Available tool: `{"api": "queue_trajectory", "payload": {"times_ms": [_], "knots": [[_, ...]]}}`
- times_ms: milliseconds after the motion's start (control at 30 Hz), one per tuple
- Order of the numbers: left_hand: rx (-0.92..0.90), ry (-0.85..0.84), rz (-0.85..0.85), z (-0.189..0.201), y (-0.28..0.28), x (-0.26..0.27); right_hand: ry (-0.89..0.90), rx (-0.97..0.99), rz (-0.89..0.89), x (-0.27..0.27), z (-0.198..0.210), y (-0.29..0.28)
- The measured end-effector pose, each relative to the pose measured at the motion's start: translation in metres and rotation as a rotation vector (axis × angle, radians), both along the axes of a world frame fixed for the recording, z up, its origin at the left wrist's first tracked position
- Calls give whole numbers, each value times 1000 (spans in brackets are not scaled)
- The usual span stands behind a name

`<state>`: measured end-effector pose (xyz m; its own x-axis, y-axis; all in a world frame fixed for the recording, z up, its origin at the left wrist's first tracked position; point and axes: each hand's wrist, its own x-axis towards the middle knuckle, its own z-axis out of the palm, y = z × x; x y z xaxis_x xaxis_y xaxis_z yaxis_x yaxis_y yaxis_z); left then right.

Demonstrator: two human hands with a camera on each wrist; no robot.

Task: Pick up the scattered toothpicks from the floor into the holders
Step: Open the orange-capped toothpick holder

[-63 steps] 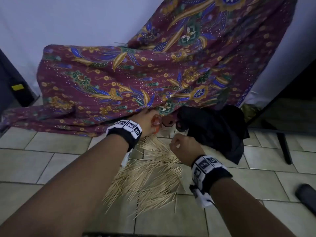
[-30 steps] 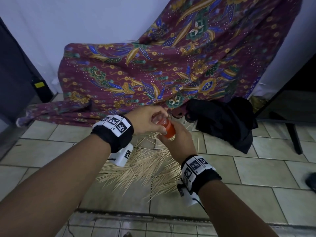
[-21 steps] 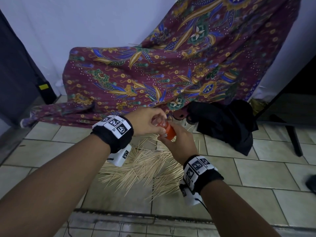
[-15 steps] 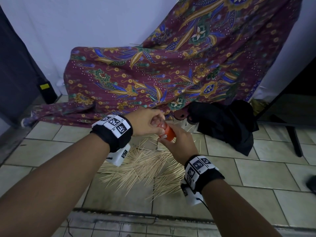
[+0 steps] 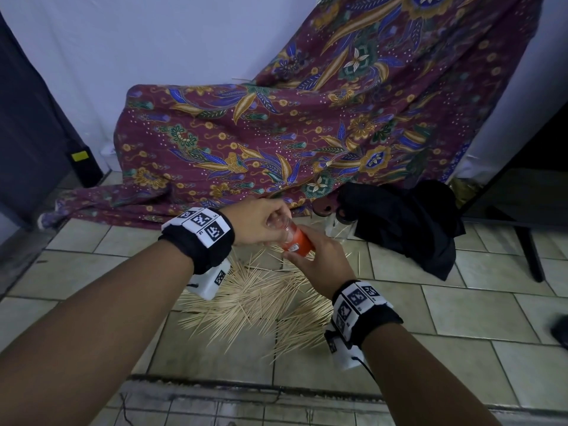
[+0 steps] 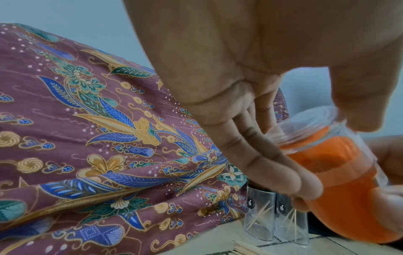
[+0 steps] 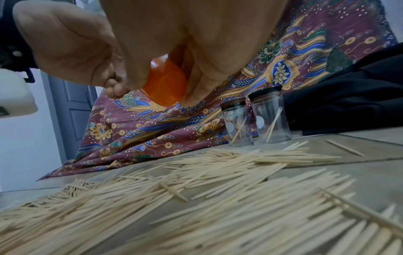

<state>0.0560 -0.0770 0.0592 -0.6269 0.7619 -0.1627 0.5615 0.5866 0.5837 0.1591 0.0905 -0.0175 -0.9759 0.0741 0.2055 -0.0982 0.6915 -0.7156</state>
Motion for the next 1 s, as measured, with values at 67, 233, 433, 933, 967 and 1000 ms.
{"api": "queue_trajectory", "payload": {"times_ms": [67, 233, 433, 933, 967, 1000], "knots": [[4, -8, 0, 0, 0, 0, -5, 3, 4, 0, -1, 0], [-94, 81, -6, 1, 1, 2, -16, 1, 9, 0, -2, -1], [-155, 154, 11, 0, 2, 5, -19, -21, -13, -1, -4, -2], [18, 55, 130, -6, -27, -6, -58, -223, -174, 8, -7, 20], [-3, 78, 130, -9, -30, -6, -56, -213, -178, 10, -9, 23], [-27, 96, 136, -13, -32, -8, -52, -197, -179, 12, -10, 25]]}}
